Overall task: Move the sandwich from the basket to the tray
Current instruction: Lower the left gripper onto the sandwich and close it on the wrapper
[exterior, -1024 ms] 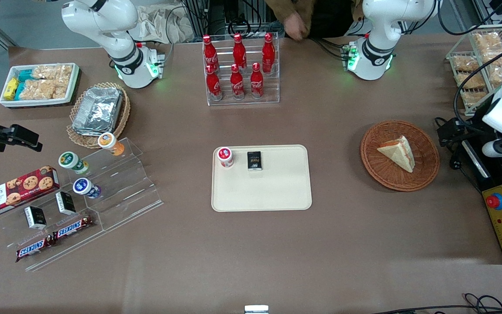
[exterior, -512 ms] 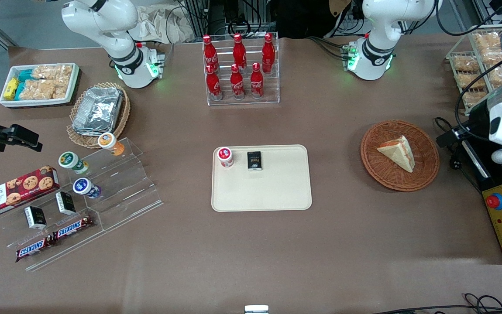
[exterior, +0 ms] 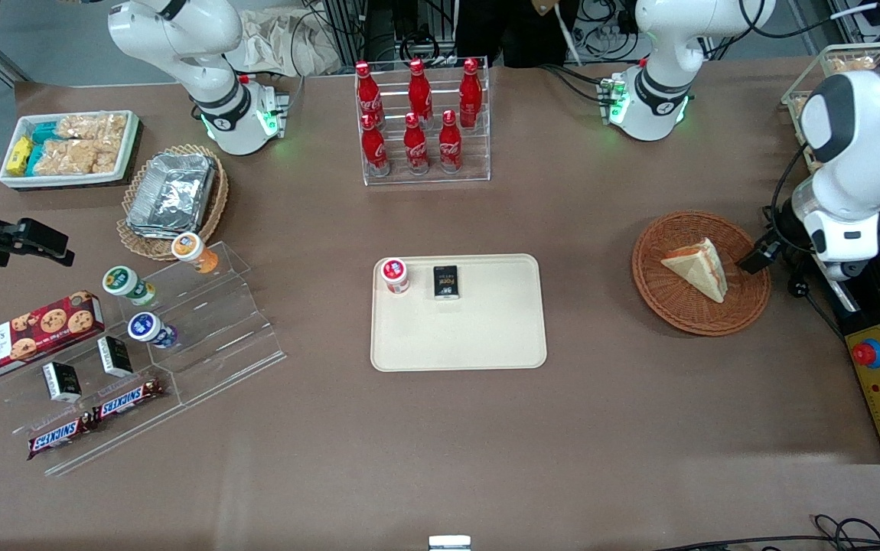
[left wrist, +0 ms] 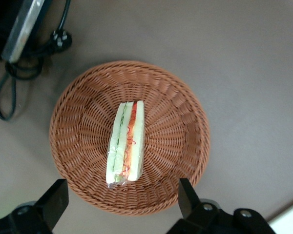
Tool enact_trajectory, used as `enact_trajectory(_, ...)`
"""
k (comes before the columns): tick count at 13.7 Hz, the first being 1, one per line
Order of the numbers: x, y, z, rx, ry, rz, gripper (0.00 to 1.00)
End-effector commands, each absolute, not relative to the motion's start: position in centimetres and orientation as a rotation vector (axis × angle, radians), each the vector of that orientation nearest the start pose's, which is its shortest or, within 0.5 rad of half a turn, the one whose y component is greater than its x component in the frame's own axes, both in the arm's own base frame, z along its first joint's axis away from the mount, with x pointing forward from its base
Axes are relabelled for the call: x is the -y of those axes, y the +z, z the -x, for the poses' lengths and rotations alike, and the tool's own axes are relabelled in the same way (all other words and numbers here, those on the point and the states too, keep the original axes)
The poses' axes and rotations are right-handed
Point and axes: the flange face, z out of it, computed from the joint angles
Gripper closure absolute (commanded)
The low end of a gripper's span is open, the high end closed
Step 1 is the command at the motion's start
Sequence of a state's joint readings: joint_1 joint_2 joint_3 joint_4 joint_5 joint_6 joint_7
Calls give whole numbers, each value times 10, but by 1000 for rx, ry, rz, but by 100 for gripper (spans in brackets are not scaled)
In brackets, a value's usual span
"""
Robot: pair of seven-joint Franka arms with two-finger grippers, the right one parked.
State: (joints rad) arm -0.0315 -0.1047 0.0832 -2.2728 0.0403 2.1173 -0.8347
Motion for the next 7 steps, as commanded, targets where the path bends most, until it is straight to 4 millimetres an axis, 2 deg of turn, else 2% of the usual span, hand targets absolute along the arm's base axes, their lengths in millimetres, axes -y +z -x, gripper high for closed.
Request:
enact_trajectory(1, -25, 365, -477, 1451, 34, 2749, 0)
enact_trajectory(3, -24, 336, -472, 1560, 14, 2701, 0)
enact_trajectory(5, -23, 312, -464, 1574, 21, 2691, 0)
enact_trajectory(7, -21, 283, -447, 1575, -12, 2705, 0)
